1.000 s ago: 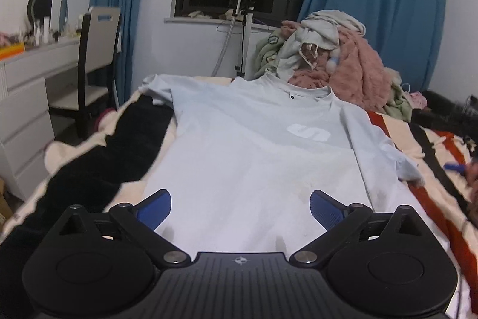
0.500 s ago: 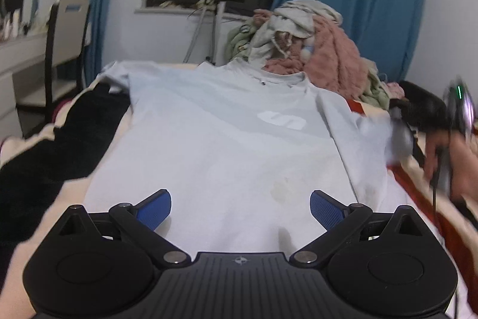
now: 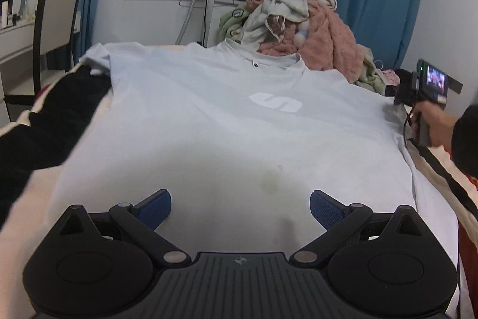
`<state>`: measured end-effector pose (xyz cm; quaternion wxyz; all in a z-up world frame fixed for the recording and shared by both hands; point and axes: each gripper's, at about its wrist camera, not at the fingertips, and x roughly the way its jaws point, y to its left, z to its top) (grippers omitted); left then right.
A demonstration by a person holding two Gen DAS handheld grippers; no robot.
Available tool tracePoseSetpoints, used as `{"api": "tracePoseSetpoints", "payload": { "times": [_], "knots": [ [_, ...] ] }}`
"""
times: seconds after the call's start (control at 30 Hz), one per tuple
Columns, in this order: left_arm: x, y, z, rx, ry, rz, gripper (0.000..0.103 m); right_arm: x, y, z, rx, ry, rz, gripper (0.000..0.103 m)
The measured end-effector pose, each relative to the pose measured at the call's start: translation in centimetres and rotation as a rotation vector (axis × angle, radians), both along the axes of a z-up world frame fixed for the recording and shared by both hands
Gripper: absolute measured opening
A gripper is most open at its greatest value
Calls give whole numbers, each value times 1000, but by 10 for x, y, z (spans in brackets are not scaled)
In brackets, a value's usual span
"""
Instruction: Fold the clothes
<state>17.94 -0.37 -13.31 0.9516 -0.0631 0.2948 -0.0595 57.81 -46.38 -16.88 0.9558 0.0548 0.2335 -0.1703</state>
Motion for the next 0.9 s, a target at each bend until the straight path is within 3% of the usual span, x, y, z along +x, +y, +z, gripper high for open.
{"api": "tracePoseSetpoints", "payload": {
  "times": [0.13, 0.2, 0.23, 0.27, 0.4, 0.53, 0.73, 0.9],
  "knots": [
    [7, -5, -3, 10, -5, -16, 100, -5, 0, -9, 57, -26, 5, 12],
    [7, -6, -2, 13, -12, -19, 100, -12, 8, 0, 52, -33, 14, 41],
    [6, -7, -2, 11, -15, -21, 100, -19, 13, 6, 44, -37, 19, 70],
    [5, -7, 0, 6, -20, -21, 100, -26, 18, 13, 36, -41, 25, 85],
    [-5, -4, 9, -14, -39, -21, 100, -62, 41, 43, 45, -60, 70, 83],
    [-22, 0, 21, -52, -45, -28, 100, -129, 74, 78, 52, -108, 138, 83],
    [-57, 1, 44, -61, -75, -25, 100, -255, 125, 126, 97, -172, 247, 83],
    [-86, 0, 57, -85, -52, -58, 100, -360, 153, 137, 139, -177, 294, 83]
  ]
}}
